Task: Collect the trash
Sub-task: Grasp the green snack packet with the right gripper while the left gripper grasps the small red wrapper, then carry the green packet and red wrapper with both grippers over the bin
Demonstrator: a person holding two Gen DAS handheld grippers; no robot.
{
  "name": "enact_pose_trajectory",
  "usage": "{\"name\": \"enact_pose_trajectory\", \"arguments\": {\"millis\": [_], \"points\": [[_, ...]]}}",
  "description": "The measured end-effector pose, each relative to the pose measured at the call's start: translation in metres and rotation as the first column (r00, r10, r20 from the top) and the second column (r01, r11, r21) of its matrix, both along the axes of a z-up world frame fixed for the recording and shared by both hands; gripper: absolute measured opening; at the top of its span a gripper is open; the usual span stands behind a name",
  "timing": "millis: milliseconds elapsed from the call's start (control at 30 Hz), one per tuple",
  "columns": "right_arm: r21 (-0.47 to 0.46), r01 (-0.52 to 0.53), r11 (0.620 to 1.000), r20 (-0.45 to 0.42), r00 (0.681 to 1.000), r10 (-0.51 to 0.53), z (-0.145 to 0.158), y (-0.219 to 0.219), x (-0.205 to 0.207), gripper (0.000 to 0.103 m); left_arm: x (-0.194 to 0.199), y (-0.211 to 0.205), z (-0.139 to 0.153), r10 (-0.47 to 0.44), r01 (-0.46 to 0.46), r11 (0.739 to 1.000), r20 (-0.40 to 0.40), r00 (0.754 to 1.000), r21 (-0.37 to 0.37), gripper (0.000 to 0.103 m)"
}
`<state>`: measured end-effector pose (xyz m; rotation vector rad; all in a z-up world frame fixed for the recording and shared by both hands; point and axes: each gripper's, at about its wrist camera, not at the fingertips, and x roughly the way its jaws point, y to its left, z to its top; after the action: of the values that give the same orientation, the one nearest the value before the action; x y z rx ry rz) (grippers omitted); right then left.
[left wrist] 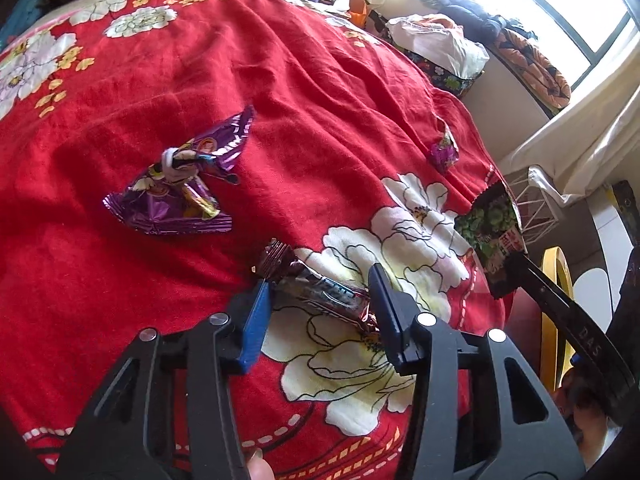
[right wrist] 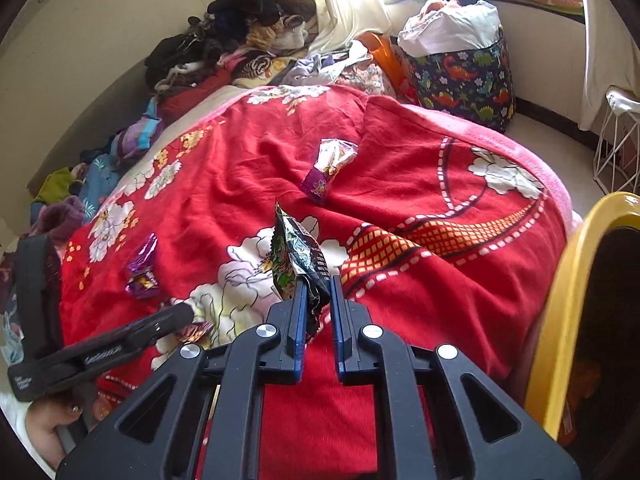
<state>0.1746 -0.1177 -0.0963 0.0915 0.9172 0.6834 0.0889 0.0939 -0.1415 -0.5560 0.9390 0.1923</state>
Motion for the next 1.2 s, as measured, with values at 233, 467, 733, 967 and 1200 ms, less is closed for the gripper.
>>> {"name": "enact_pose_trajectory", "arguments": {"millis": [233, 467, 733, 967, 1200], "points": [[0.026, 0.021, 0.999, 0.024, 0.999, -0.022, 0.010, -0.021, -0.011, 0.011, 0.003, -0.010, 0.007, -0.030, 0.030, 0.999, 0.018, 0.999, 0.016, 0.021], [0.063, 0.050, 0.997, 0.024, 0.998, -0.052, 0.018, -0.039, -0.013, 0.011, 0.007, -0.022, 0.025, -0.064, 0.062, 0.997, 0.076, 0.995, 0.038, 0.021], [0.093, 0.077, 0.993, 0.041, 0.996, -0.081, 0.029, -0.058, -0.015, 0.011, 0.014, -0.048, 0.049, -0.121, 0.111, 0.991, 0.143, 0.982, 0.073, 0.021], [0.124, 0.121, 0.985, 0.052, 0.990, -0.128, 0.039, -0.081, -0.015, 0.011, 0.021, -0.069, 0.062, -0.166, 0.151, 0.984, 0.180, 0.969, 0.095, 0.021], [0.147, 0.172, 0.974, 0.056, 0.982, -0.182, 0.044, -0.107, -0.017, 0.011, 0.027, -0.089, 0.070, -0.207, 0.188, 0.976, 0.203, 0.957, 0.105, 0.021]]}}
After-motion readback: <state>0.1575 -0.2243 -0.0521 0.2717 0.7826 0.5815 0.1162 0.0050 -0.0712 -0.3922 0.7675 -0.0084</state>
